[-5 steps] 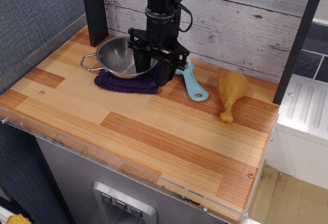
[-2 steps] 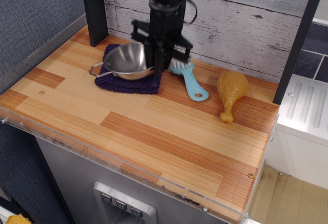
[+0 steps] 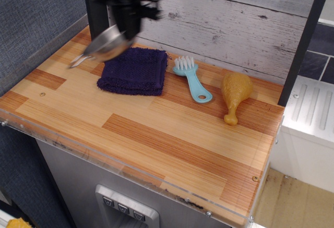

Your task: Put the bowl in the front left table corner

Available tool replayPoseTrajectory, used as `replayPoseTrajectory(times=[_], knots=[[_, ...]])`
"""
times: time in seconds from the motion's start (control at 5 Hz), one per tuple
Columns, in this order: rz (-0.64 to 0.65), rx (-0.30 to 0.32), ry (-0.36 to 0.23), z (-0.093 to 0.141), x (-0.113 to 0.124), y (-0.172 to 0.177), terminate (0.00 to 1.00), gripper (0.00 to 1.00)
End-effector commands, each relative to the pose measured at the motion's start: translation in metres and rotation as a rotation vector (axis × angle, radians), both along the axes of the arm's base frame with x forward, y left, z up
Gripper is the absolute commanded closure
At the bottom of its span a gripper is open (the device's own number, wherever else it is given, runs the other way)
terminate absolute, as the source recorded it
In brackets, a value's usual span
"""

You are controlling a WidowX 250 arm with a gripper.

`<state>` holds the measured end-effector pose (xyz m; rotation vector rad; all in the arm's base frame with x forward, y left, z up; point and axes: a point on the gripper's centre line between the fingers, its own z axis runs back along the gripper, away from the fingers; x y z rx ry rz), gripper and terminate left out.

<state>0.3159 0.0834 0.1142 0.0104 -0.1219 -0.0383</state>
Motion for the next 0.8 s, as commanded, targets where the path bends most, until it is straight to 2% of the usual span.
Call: replayPoseTrajectory(times=[0.0, 0.2, 0.6], knots=[[0.082, 0.020, 0.019, -0.004, -0.045, 0.049, 0.00, 1.00], [0.096, 0.028, 0.092, -0.026, -0.053, 0.061, 0.00, 1.00], [0.117, 0.012, 0.207, -0.064, -0.050, 0.072, 0.00, 1.00]])
